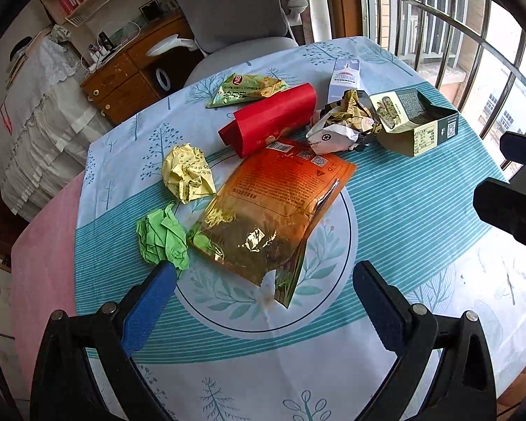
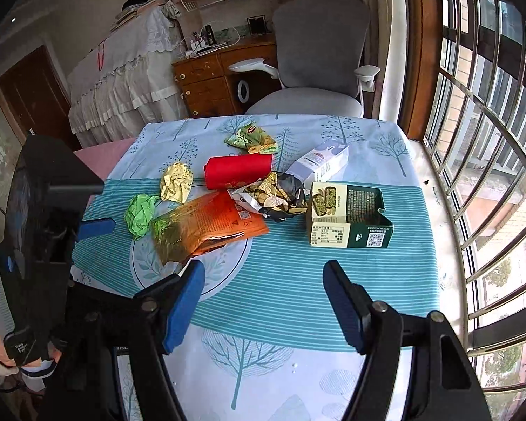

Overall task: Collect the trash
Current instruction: 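Grasp the orange snack bag with left tool while right tool grasps the gold wrapper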

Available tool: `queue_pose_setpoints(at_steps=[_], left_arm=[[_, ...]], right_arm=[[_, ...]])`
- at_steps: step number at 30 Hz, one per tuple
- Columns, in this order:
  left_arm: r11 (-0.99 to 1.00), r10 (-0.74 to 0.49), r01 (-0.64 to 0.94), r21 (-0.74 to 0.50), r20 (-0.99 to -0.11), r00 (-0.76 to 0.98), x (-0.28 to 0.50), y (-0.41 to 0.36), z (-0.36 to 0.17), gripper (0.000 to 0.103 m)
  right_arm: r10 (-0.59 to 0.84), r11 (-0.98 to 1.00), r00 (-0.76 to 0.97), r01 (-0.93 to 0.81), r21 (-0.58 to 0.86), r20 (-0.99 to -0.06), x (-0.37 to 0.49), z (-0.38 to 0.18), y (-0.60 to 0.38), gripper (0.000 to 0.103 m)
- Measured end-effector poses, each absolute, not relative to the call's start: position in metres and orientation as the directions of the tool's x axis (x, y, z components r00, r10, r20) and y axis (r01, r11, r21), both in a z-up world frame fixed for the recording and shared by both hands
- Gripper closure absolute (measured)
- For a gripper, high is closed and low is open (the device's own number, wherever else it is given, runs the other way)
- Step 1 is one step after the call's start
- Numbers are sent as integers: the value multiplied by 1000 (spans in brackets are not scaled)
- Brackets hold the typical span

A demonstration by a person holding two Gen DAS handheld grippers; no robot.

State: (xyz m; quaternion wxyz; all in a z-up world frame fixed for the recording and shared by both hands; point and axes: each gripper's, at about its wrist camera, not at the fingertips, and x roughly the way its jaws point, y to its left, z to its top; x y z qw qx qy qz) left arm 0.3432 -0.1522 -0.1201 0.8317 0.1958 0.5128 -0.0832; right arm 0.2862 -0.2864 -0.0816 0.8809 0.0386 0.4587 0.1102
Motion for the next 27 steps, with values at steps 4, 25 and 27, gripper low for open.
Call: queue_pose_setpoints(at_steps=[4, 25, 27], left_arm=[[908, 114, 323, 266, -900, 421, 377, -152, -146, 3], [973, -30, 230, 25, -973, 230, 429, -128, -164, 89], [981, -57, 193, -13, -973, 225, 430, -121, -157, 92]], right_arm=[[237, 967, 544, -207, 145, -805, 319, -95, -288, 33], [242, 860, 441, -511, -20, -864, 410, -150, -246, 38], [253, 868, 435, -496, 5, -864, 411, -149, -248, 57]])
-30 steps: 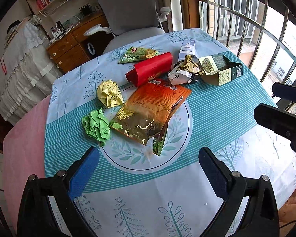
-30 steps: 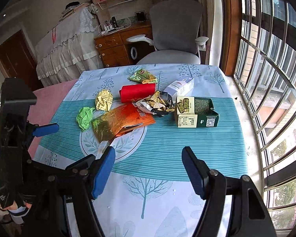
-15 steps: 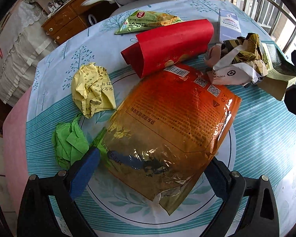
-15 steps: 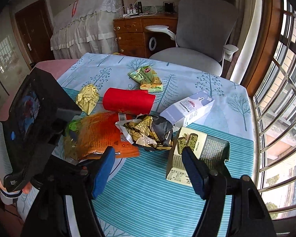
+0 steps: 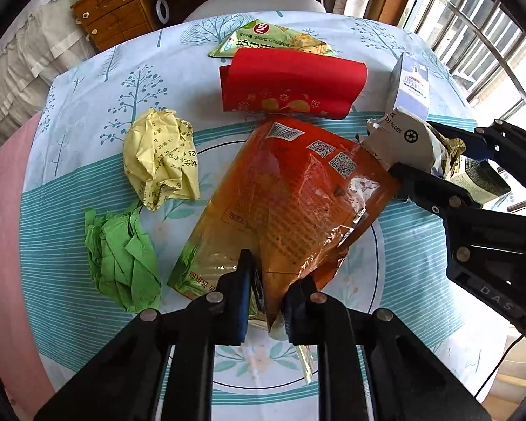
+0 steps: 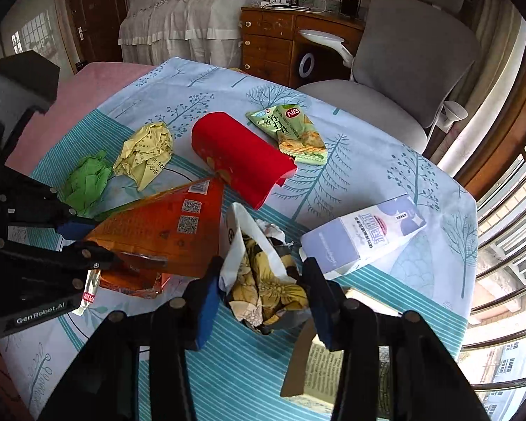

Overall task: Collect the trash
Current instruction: 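Grasp the orange snack bag with left tool while right tool grasps the gold wrapper, then carry bag and wrapper over the wastebasket and open both tools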

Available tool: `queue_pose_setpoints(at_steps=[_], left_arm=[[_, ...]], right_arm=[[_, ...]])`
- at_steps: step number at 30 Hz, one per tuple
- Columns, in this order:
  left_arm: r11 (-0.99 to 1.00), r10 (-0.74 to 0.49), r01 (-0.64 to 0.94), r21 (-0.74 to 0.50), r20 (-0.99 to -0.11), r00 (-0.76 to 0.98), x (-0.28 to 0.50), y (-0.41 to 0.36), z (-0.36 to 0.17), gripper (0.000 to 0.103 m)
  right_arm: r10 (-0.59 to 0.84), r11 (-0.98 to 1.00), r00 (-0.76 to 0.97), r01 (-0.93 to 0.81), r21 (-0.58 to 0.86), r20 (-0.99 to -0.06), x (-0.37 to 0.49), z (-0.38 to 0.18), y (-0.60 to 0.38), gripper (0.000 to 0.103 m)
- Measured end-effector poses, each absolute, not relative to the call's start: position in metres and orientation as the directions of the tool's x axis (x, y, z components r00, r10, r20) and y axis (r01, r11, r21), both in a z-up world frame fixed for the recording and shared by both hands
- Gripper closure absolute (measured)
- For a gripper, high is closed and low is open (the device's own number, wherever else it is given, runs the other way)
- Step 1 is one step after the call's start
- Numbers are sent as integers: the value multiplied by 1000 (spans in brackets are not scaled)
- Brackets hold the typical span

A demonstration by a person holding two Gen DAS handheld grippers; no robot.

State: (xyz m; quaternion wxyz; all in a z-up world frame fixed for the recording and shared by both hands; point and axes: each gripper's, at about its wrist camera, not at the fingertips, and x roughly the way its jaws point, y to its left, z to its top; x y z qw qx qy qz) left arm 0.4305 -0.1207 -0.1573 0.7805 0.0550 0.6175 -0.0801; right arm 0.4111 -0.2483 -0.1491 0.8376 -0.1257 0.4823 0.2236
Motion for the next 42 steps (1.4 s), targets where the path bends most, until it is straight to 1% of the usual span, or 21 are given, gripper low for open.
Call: queue_pose_setpoints(at_steps=[3, 8, 11, 14, 20, 26, 31, 35, 40, 42], left_arm=[[986, -91, 160, -55, -970, 226, 424, -112, -148, 95], [984, -145, 136, -114, -959, 244, 396, -100, -123, 97], [981, -178, 121, -152, -950, 255, 375, -90, -107, 99], [976, -210, 119, -183, -940, 271, 350, -80, -89, 100], [961, -266, 153, -229, -917, 296, 288, -62, -54, 100], [940, -302, 253, -228, -901, 311, 215, -31, -29, 100], [915, -331, 334, -224, -893, 307, 153, 4, -25, 100], [891, -349, 397, -221, -892, 287, 100, 31, -33, 100], [864, -372, 441, -244, -899, 230, 41, 58, -54, 100], [860, -372, 441, -258, -908, 194, 21, 65, -63, 100]], right_arm=[[283, 869, 425, -493, 42, -860, 404, -143, -250, 60], [318, 871, 443, -486, 74, -838, 382, -122, -252, 60], [340, 888, 460, -444, 119, -820, 365, -107, -258, 60], [360, 904, 468, -387, 179, -807, 345, -95, -262, 61], [379, 919, 483, -294, 261, -790, 290, -79, -262, 61], [373, 927, 490, -230, 296, -788, 215, -68, -238, 61], [347, 938, 513, -181, 297, -785, 143, -58, -206, 61], [321, 946, 526, -135, 295, -788, 81, -58, -174, 61], [295, 951, 509, -76, 300, -808, 7, -68, -134, 61], [286, 955, 470, -64, 291, -835, -19, -74, -121, 61]])
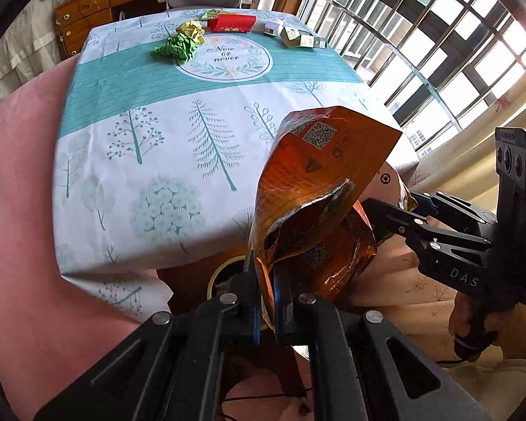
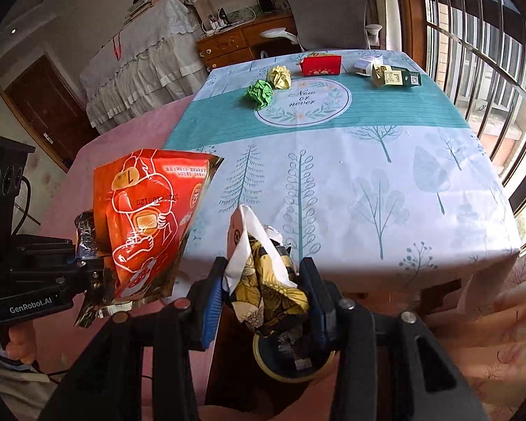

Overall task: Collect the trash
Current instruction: 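Carry bag and wrapper over the wastebasket and open both tools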

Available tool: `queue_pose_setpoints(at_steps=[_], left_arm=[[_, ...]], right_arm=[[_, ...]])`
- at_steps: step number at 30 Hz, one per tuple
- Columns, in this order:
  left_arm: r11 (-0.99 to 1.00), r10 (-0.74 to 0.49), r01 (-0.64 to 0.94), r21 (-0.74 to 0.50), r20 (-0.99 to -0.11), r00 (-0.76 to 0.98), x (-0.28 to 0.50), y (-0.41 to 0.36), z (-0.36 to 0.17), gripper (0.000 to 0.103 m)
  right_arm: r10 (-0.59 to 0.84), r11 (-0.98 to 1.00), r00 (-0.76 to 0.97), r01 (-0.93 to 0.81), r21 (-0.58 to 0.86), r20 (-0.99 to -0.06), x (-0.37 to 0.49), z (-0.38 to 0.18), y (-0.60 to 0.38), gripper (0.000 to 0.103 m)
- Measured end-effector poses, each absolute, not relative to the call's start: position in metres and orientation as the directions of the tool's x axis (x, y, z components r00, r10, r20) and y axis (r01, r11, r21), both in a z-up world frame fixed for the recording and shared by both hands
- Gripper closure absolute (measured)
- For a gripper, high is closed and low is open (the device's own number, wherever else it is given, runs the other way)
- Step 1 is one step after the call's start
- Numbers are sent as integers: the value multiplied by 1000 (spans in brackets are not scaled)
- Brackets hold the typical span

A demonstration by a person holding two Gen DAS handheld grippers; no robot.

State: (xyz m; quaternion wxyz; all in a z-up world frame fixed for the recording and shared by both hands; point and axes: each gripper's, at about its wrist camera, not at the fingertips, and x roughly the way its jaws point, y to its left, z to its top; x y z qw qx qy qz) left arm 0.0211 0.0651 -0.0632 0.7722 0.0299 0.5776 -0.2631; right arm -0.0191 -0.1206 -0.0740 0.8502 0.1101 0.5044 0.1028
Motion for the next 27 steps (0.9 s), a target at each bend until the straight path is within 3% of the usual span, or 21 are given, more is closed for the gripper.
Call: queue_pose_setpoints(at_steps=[12, 25, 27], left_arm=[[883, -338, 358, -304, -941, 34, -42, 60, -144, 100], [960, -211, 157, -231, -968, -135, -43, 46, -372, 99], [962, -196, 166, -218, -970, -142, -39, 43, -398, 94]], right_arm=[[255, 965, 261, -11, 262, -931, -78, -147, -110, 61], [266, 954, 62, 123, 272, -962, -63, -383, -121, 59], [273, 951, 41, 143, 276, -961, -60, -411, -119, 55]])
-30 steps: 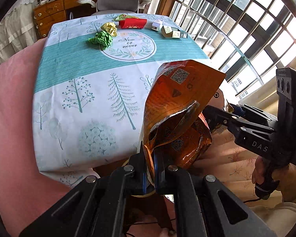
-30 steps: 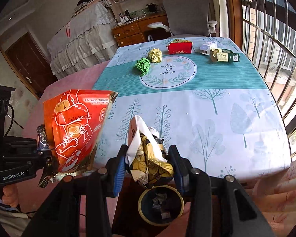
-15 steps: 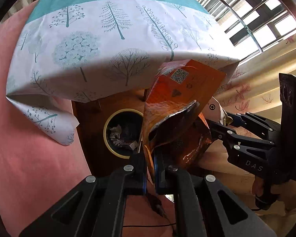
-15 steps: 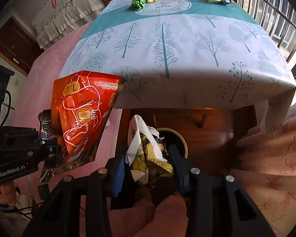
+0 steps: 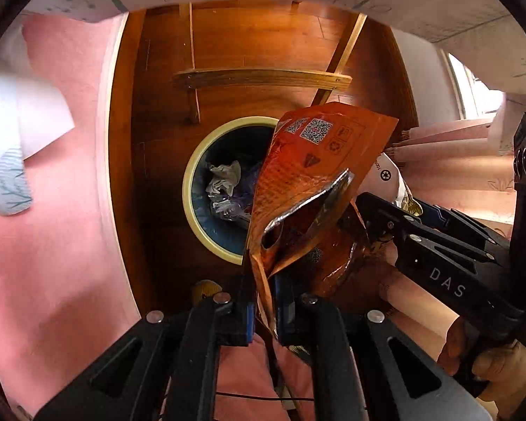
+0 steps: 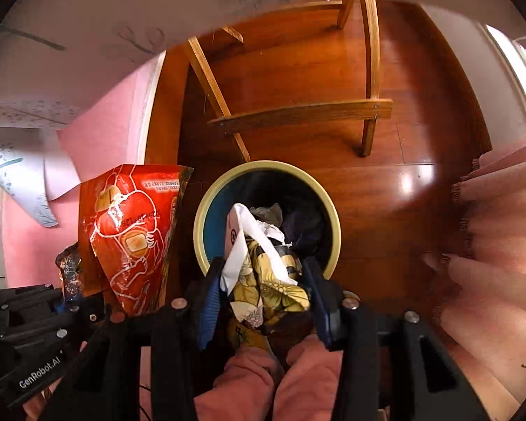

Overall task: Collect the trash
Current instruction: 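Carry bag and wrapper over the wastebasket and open both tools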

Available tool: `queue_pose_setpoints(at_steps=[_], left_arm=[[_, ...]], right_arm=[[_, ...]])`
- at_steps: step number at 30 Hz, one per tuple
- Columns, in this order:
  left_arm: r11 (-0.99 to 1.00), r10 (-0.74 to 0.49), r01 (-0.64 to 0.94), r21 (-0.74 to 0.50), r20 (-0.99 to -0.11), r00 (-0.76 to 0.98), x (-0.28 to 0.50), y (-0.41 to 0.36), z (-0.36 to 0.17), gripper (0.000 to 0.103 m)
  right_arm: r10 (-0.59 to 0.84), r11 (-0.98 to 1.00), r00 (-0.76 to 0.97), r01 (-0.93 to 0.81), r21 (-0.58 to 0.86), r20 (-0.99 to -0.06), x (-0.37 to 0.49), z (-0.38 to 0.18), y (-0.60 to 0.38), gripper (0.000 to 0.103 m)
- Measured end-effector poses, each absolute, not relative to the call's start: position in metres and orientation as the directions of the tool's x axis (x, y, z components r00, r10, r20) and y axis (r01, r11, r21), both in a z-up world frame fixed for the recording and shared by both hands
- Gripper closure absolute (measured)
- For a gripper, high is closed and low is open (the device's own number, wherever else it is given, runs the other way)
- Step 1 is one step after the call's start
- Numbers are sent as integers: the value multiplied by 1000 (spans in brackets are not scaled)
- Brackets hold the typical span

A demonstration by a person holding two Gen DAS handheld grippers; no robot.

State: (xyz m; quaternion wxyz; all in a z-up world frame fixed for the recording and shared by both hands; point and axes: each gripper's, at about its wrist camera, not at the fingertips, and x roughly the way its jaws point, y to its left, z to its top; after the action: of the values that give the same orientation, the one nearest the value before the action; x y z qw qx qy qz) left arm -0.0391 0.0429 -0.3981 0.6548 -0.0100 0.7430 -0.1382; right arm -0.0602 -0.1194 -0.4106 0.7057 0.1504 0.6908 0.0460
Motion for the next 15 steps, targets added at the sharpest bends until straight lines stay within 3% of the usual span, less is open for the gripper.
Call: queue_pose_setpoints(at_steps=[2, 4, 7, 15], left_arm=[[962, -197, 163, -221, -969, -149, -36, 40, -416, 79], [963, -201, 146, -226, -965, -167, -32, 43, -429, 42], [973, -176, 124, -195, -973, -153, -30, 51, -436, 25], [989, -123, 76, -130, -988, -93, -25, 77, -420, 14]], right_arm=[[273, 950, 23, 154, 273, -962, -57, -432, -118, 51], [267, 952, 27, 151, 268, -963, -55, -444, -116, 45], [257, 953, 37, 158, 259, -966, -54, -449, -117, 37], [233, 957, 58, 161, 240, -971, -51, -435, -123, 35]])
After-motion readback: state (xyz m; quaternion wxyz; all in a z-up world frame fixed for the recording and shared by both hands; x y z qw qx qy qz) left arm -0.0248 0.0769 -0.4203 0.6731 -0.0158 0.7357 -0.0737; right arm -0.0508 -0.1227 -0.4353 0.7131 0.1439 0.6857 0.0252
